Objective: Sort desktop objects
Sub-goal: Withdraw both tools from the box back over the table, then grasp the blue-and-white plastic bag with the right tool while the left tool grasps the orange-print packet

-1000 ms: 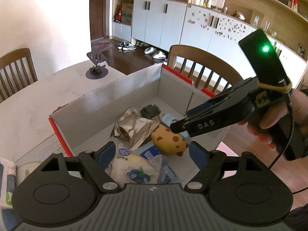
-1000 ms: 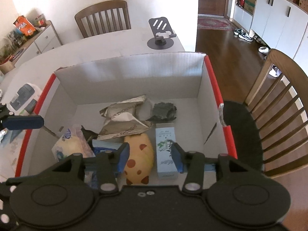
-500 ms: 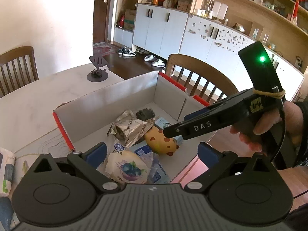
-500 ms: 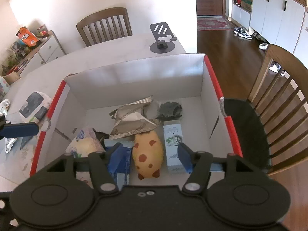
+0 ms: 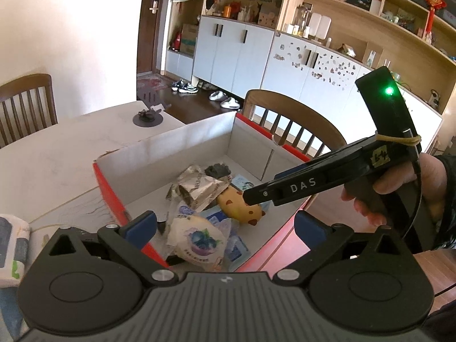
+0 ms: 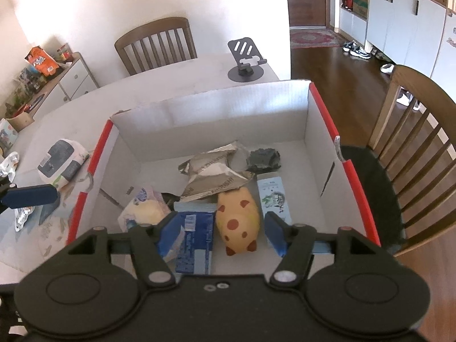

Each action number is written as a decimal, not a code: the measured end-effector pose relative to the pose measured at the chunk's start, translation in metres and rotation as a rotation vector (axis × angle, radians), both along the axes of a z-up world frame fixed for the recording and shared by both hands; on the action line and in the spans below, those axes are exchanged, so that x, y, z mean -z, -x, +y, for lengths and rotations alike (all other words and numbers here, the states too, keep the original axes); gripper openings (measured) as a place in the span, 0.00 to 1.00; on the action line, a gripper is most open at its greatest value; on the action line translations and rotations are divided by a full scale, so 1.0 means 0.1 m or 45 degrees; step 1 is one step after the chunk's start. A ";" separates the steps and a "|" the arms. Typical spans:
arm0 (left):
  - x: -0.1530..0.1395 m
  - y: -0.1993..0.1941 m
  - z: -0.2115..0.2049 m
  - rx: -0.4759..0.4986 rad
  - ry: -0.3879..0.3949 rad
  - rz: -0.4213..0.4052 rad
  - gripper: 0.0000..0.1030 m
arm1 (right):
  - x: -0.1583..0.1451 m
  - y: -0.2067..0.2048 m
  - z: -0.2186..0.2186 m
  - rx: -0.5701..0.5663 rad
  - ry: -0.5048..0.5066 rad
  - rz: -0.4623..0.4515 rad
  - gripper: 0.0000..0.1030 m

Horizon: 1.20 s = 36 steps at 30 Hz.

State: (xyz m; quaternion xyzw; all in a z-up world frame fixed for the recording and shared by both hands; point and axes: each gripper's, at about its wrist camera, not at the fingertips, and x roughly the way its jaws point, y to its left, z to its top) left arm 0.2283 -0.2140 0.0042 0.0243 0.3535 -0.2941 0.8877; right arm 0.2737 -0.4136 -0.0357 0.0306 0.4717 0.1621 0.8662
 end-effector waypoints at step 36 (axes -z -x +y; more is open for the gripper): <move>0.06 0.40 2.10 -0.202 0.056 -0.042 1.00 | -0.32 0.24 2.05 -0.127 0.016 -0.105 0.71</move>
